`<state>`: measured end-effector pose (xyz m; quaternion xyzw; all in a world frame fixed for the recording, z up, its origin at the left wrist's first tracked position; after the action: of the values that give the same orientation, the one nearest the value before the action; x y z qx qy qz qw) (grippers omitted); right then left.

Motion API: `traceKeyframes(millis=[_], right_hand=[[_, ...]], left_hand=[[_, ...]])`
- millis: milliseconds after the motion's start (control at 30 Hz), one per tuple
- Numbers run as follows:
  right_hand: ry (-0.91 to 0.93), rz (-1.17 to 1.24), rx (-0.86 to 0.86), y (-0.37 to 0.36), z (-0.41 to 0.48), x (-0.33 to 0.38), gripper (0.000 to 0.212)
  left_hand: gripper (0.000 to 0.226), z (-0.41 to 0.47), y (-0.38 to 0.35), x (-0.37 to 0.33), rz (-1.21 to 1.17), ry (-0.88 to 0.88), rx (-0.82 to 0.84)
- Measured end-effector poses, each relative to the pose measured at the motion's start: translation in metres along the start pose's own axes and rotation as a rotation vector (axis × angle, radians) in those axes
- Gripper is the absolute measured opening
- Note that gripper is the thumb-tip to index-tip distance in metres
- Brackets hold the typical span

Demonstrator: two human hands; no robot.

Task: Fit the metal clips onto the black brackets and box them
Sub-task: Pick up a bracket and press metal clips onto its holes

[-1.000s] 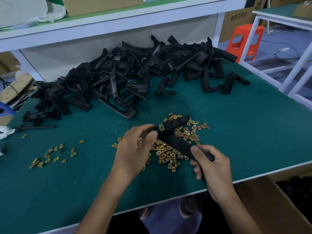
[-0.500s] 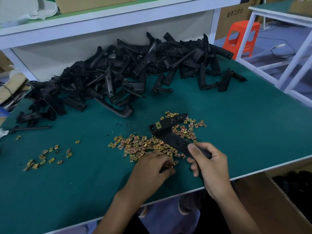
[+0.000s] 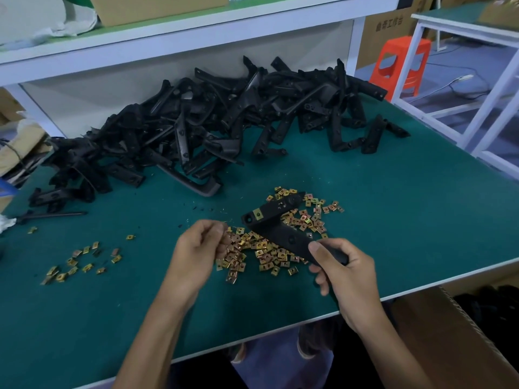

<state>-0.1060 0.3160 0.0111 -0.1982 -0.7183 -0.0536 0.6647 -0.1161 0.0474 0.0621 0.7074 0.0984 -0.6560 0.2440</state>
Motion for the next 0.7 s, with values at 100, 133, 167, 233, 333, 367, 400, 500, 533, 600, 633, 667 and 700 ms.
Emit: traceKeyframes(millis=[100, 133, 167, 233, 333, 367, 400, 500, 533, 600, 633, 667, 700], right_hand=[[0.004, -0.015, 0.007, 0.000, -0.002, 0.000, 0.023], [0.009, -0.024, 0.016, -0.001, -0.003, 0.001, 0.023], [0.013, -0.036, 0.026, -0.001, -0.004, 0.001, 0.022], [0.020, -0.065, 0.047, -0.003, -0.005, 0.003, 0.022], [0.021, -0.092, 0.061, -0.003, -0.007, 0.004, 0.024], [0.016, -0.095, 0.064, -0.003, -0.007, 0.004, 0.025], [0.012, -0.101, 0.068, -0.004, -0.007, 0.004, 0.025], [0.007, -0.125, 0.091, -0.005, -0.008, 0.004, 0.026], [0.005, -0.129, 0.099, -0.005, -0.008, 0.003, 0.026], [0.002, -0.136, 0.111, -0.006, -0.008, 0.003, 0.025], [0.003, -0.140, 0.113, -0.005, -0.008, 0.003, 0.025], [0.004, -0.143, 0.115, -0.005, -0.008, 0.003, 0.025], [0.007, -0.146, 0.118, -0.005, -0.008, 0.003, 0.024]], left_hand=[[0.022, 0.007, 0.008, -0.020, -0.028, -0.072, 0.001], [0.025, 0.007, 0.008, -0.026, -0.041, -0.089, 0.015], [0.027, 0.007, 0.006, -0.032, -0.057, -0.102, 0.035], [0.031, 0.005, -0.001, -0.042, -0.081, -0.117, 0.084], [0.030, 0.002, -0.013, -0.054, -0.054, -0.155, 0.135], [0.031, 0.001, -0.016, -0.056, -0.035, -0.173, 0.146], [0.034, 0.000, -0.020, -0.058, -0.013, -0.191, 0.160], [0.035, -0.004, -0.028, -0.061, 0.046, -0.233, 0.203], [0.032, -0.004, -0.030, -0.060, 0.055, -0.233, 0.205], [0.022, -0.004, -0.031, -0.060, 0.043, -0.212, 0.192], [0.019, -0.004, -0.031, -0.059, 0.042, -0.210, 0.187], [0.018, -0.004, -0.031, -0.059, 0.048, -0.214, 0.190], [0.018, -0.005, -0.032, -0.059, 0.057, -0.216, 0.200]])
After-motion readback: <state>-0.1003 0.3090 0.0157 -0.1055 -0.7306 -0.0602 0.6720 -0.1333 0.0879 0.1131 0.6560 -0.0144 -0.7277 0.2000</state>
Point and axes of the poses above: each hand's wrist, its own z-axis towards the middle knuckle, its own y-axis out of the back of the hand, x = y × z, the point moved 7 cm from there along z, towards the middle knuckle, and after that the axes turned 13 degrees about -x, right-handed, at the moved point
